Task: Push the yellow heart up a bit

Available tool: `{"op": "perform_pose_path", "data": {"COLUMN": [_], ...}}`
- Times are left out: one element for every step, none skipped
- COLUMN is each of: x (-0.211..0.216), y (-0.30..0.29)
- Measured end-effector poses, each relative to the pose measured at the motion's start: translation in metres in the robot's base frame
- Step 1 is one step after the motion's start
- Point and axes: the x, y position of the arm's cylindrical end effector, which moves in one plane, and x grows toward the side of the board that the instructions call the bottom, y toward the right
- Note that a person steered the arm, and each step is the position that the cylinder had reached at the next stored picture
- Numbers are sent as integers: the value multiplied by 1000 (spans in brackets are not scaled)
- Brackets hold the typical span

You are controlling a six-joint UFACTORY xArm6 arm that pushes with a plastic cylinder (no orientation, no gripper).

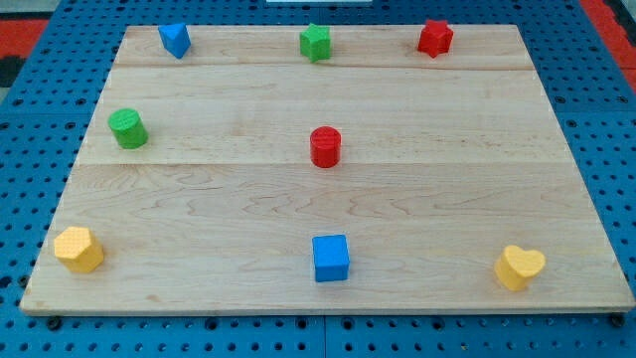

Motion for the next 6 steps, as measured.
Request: {"op": "perform_pose_path", "data": {"x": [1,-3,-39,-66,-59,-66], "y": [-51,-136,-162,-162,-133,-97]}}
